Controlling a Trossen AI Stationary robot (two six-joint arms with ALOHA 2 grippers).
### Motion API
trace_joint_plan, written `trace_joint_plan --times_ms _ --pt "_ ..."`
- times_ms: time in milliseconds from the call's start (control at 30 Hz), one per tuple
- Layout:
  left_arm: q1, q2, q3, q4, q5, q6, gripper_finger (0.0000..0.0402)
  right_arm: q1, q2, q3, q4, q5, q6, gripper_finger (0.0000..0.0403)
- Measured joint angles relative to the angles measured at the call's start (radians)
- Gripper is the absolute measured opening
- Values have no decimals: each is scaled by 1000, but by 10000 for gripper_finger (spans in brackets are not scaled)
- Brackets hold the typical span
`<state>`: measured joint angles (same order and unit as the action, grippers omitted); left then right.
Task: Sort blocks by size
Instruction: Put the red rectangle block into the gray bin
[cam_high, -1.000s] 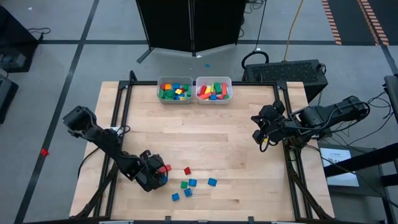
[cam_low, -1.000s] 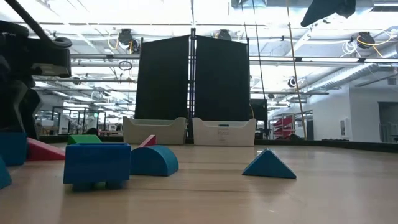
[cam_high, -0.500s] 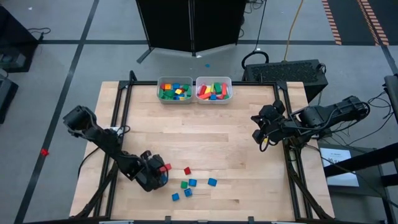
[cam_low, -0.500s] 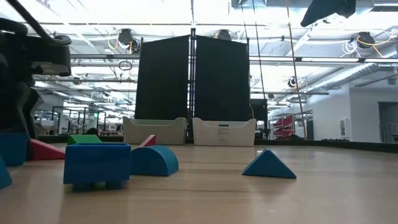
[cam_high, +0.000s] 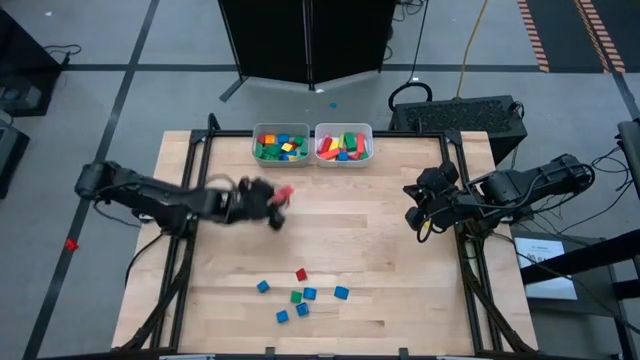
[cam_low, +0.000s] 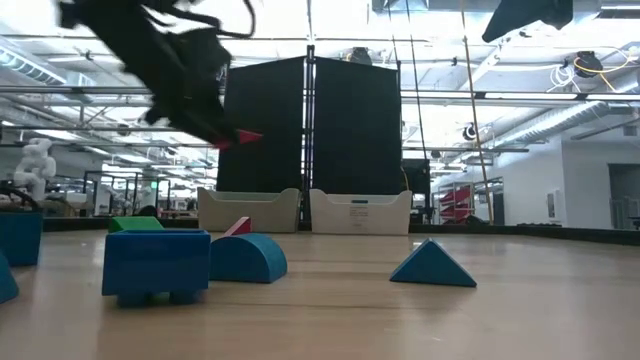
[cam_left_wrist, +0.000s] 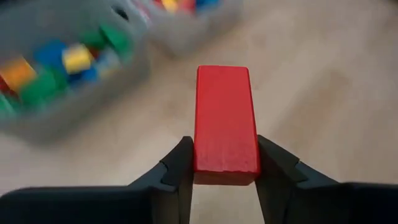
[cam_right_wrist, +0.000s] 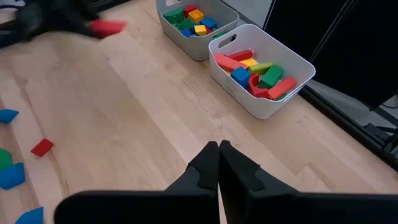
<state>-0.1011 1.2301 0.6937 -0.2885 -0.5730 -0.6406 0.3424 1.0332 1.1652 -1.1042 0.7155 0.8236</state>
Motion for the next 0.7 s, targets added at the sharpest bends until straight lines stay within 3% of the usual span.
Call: trace_joint_plan --times_ms 167,333,467,700 --pt "291 18 1 242 175 248 119 0 0 0 0 0 24 0" --pt "511 82 21 314 261 262 119 0 0 0 0 -1 29 0" --pt "595 168 74 319 381 326 119 0 0 0 0 4 29 0" --pt "639 329 191 320 357 359 119 0 0 0 -2 20 29 0"
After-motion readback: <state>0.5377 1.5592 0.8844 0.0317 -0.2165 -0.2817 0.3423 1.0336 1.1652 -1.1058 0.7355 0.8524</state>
